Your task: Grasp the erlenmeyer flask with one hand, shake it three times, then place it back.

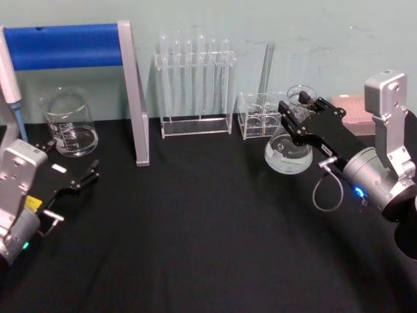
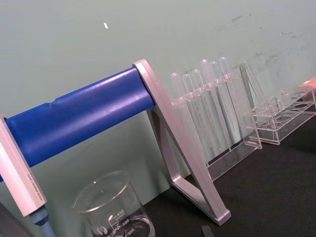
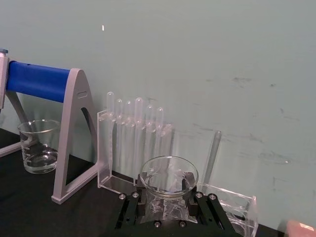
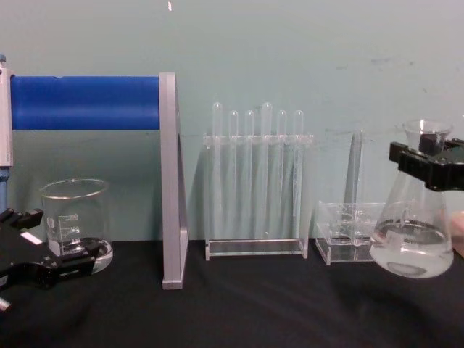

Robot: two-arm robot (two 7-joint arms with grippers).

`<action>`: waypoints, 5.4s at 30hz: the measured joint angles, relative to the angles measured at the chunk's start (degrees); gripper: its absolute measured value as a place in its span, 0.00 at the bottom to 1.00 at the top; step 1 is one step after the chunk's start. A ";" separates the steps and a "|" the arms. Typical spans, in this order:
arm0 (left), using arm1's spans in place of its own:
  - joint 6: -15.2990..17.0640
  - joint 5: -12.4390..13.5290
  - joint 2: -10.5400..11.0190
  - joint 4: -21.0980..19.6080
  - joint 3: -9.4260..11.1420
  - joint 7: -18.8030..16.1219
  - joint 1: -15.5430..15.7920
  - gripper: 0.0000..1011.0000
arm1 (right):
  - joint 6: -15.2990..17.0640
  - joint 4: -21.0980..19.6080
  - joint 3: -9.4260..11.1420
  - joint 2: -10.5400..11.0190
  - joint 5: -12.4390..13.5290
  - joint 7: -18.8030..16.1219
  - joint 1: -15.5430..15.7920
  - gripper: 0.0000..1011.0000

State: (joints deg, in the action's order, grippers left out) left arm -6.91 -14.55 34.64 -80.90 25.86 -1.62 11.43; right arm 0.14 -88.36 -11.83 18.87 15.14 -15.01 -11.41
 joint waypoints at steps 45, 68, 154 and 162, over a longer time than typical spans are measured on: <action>0.00 0.00 0.00 0.00 0.00 0.00 0.00 0.99 | 0.14 -0.88 -7.44 -1.64 0.87 -5.82 -1.32 0.44; 0.00 0.00 0.00 0.00 0.00 0.00 0.00 0.99 | -0.80 2.48 -9.23 -1.74 1.40 -6.49 -0.79 0.44; 0.00 0.00 0.00 0.00 0.00 0.00 0.00 0.99 | -1.21 6.38 -9.88 -2.58 1.37 -6.55 0.57 0.76; 0.00 0.00 0.00 0.00 0.00 0.00 0.00 0.99 | -1.24 6.37 -9.88 -2.58 1.38 -6.55 0.58 0.97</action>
State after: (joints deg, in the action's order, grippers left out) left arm -6.91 -14.55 34.65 -80.90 25.86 -1.62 11.43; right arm -1.09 -82.00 -21.72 16.28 16.52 -21.56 -10.83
